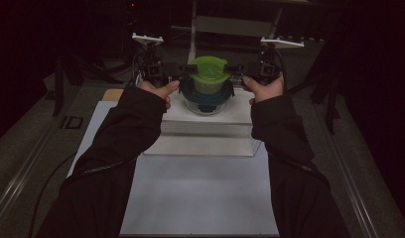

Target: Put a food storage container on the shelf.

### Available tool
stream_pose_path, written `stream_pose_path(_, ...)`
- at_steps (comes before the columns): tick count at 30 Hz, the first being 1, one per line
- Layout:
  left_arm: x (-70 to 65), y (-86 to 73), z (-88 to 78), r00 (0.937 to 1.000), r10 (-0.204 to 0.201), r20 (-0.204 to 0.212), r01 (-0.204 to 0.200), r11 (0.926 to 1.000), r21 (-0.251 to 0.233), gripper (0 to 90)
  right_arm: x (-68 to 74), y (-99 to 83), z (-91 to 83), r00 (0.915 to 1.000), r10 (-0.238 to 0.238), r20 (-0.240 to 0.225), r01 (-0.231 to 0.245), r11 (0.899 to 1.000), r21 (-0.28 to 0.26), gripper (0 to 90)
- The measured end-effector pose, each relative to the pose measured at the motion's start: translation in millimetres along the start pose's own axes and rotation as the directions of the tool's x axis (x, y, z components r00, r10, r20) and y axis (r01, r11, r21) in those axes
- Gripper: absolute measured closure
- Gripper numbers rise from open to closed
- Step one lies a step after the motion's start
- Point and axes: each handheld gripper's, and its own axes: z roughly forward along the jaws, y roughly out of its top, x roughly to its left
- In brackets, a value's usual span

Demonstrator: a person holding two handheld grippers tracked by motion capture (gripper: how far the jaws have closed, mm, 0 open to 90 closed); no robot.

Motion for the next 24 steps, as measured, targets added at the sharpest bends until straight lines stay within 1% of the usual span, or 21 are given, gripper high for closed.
stream_pose_path(2, 2.8, -0.1, -0.1, 0.9999, -0.015, -0.006, 0.015, 0.9998, -0.016, 51.9, 1.1, 0.7, 1.2, 0.9999, -0.014, 0.005, 0.014, 1.000, 0.005, 62.8)
stream_pose_path(3, 3.9, -0.3, -0.4, 0.9998, -0.020, -0.005, 0.020, 0.9995, -0.023, 49.5, 1.1, 0.6, 1.7, 0.9999, -0.013, 0.001, 0.013, 1.000, 0.000, 60.2)
stream_pose_path(4, 4.3, -0.6, -0.9, 0.9998, -0.018, 0.002, 0.018, 0.9994, -0.029, 49.3, 1.5, 0.6, 2.2, 0.9999, -0.013, 0.000, 0.013, 1.000, 0.001, 57.9)
stream_pose_path(6, 3.2, -0.6, -2.4, 1.0000, -0.004, -0.005, 0.004, 0.9994, -0.034, 46.8, 2.8, 0.2, 2.8, 0.9995, -0.031, 0.009, 0.031, 1.000, -0.001, 51.6)
stream_pose_path(7, 2.3, -0.2, -3.6, 1.0000, -0.002, 0.002, 0.002, 0.9993, -0.037, 46.6, 3.4, 0.3, 2.5, 0.9990, -0.040, 0.017, 0.040, 0.999, -0.005, 49.3)
stream_pose_path(9, -0.9, 0.4, -6.6, 0.9998, 0.016, 0.008, -0.016, 0.9987, -0.048, 41.7, 4.0, 0.7, 0.7, 0.9985, -0.050, 0.023, 0.050, 0.999, -0.014, 44.4)
stream_pose_path(10, -0.9, 0.4, -6.6, 0.9998, 0.016, 0.008, -0.016, 0.9987, -0.048, 40.0, 4.0, 0.7, 0.7, 0.9985, -0.050, 0.023, 0.050, 0.999, -0.014, 44.4)
stream_pose_path(11, -4.7, 0.6, -10.6, 0.9987, 0.043, 0.028, -0.041, 0.9970, -0.065, 40.0, 4.4, 0.9, -0.5, 0.9984, -0.052, 0.022, 0.053, 0.998, -0.019, 42.7)
stream_pose_path(12, -7.2, 0.2, -13.3, 0.9962, 0.076, 0.042, -0.073, 0.9952, -0.065, 36.8, 5.6, 1.0, -2.9, 0.9980, -0.061, 0.020, 0.061, 0.998, -0.026, 39.4)
stream_pose_path(13, -9.2, -0.5, -16.1, 0.9922, 0.105, 0.067, -0.100, 0.9925, -0.070, 33.4, 6.8, 0.7, -4.1, 0.9976, -0.067, 0.018, 0.067, 0.997, -0.026, 37.3)
stream_pose_path(14, -12.0, -1.3, -18.9, 0.9892, 0.115, 0.091, -0.108, 0.9909, -0.080, 29.6, 8.2, 0.2, -5.1, 0.9971, -0.075, 0.016, 0.075, 0.997, -0.030, 35.3)
stream_pose_path(15, -13.9, -2.0, -20.3, 0.9874, 0.125, 0.097, -0.117, 0.9898, -0.080, 28.6, 9.9, -0.7, -6.3, 0.9964, -0.085, 0.011, 0.085, 0.996, -0.034, 33.4)
stream_pose_path(16, -17.1, -3.6, -21.8, 0.9817, 0.157, 0.109, -0.148, 0.9856, -0.081, 28.3, 11.0, -1.5, -7.0, 0.9959, -0.090, 0.012, 0.090, 0.995, -0.038, 31.5)
stream_pose_path(17, -19.0, -4.8, -22.5, 0.9786, 0.173, 0.112, -0.164, 0.9830, -0.082, 23.5, 12.7, -3.0, -8.0, 0.9942, -0.107, 0.000, 0.107, 0.994, -0.035, 26.9)
stream_pose_path(18, -21.4, -6.3, -23.5, 0.9757, 0.186, 0.115, -0.178, 0.9808, -0.081, 19.8, 13.8, -3.7, -8.3, 0.9931, -0.117, -0.011, 0.117, 0.993, -0.033, 26.2)
stream_pose_path(20, -24.5, -9.4, -25.6, 0.9682, 0.209, 0.137, -0.200, 0.9765, -0.081, 14.1, 16.7, -6.1, -10.0, 0.9921, -0.124, -0.021, 0.123, 0.991, -0.044, 25.4)
stream_pose_path(22, -27.2, -12.5, -27.5, 0.9617, 0.237, 0.137, -0.227, 0.9700, -0.088, 11.8, 20.0, -8.7, -12.5, 0.9871, -0.156, -0.038, 0.154, 0.987, -0.045, 21.6)
stream_pose_path(23, -27.8, -14.3, -28.4, 0.9589, 0.248, 0.137, -0.237, 0.9672, -0.091, 9.3, 21.1, -10.4, -13.9, 0.9863, -0.159, -0.043, 0.157, 0.986, -0.049, 22.0)
stream_pose_path(24, -27.5, -16.4, -29.4, 0.9559, 0.255, 0.146, -0.243, 0.9654, -0.095, 8.5, 22.0, -12.3, -15.4, 0.9856, -0.162, -0.050, 0.159, 0.986, -0.050, 22.0)
